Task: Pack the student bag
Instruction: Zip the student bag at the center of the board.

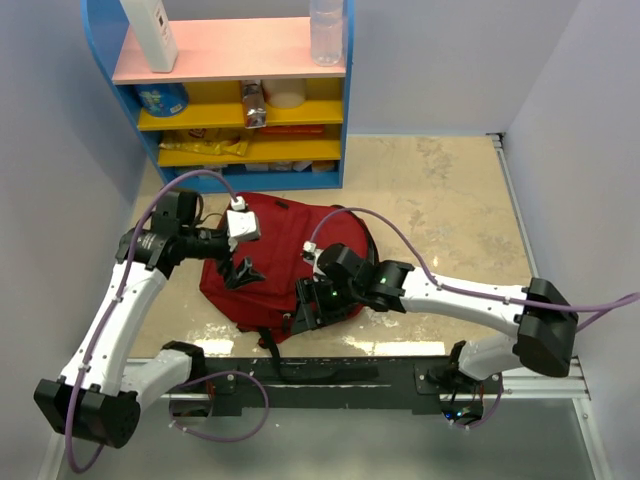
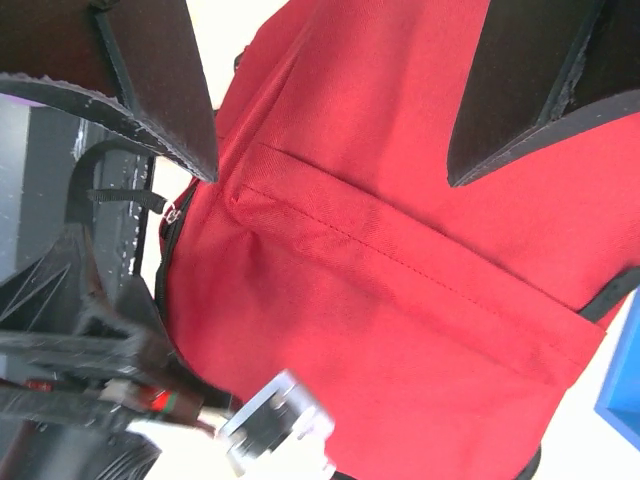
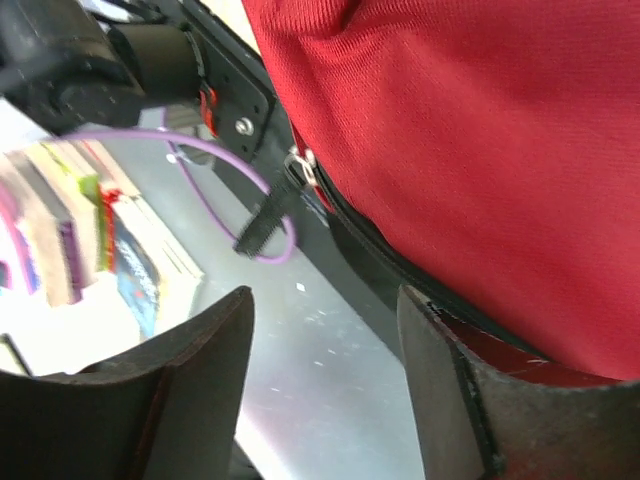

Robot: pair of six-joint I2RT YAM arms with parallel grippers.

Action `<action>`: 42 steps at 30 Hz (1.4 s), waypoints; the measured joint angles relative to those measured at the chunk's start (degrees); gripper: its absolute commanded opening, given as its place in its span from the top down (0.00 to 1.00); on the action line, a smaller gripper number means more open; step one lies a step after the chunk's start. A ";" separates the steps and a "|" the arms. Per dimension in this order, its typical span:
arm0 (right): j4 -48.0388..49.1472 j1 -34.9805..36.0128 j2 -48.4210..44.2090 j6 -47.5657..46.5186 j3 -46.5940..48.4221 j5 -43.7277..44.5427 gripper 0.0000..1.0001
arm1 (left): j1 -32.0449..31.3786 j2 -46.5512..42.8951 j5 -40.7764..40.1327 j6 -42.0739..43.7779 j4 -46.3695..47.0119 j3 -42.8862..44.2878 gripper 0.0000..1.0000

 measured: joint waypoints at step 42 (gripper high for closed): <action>0.26 7.54 6.34 20.85 3.74 21.62 1.00 | 0.81 -6.10 8.41 6.34 3.96 -10.60 0.09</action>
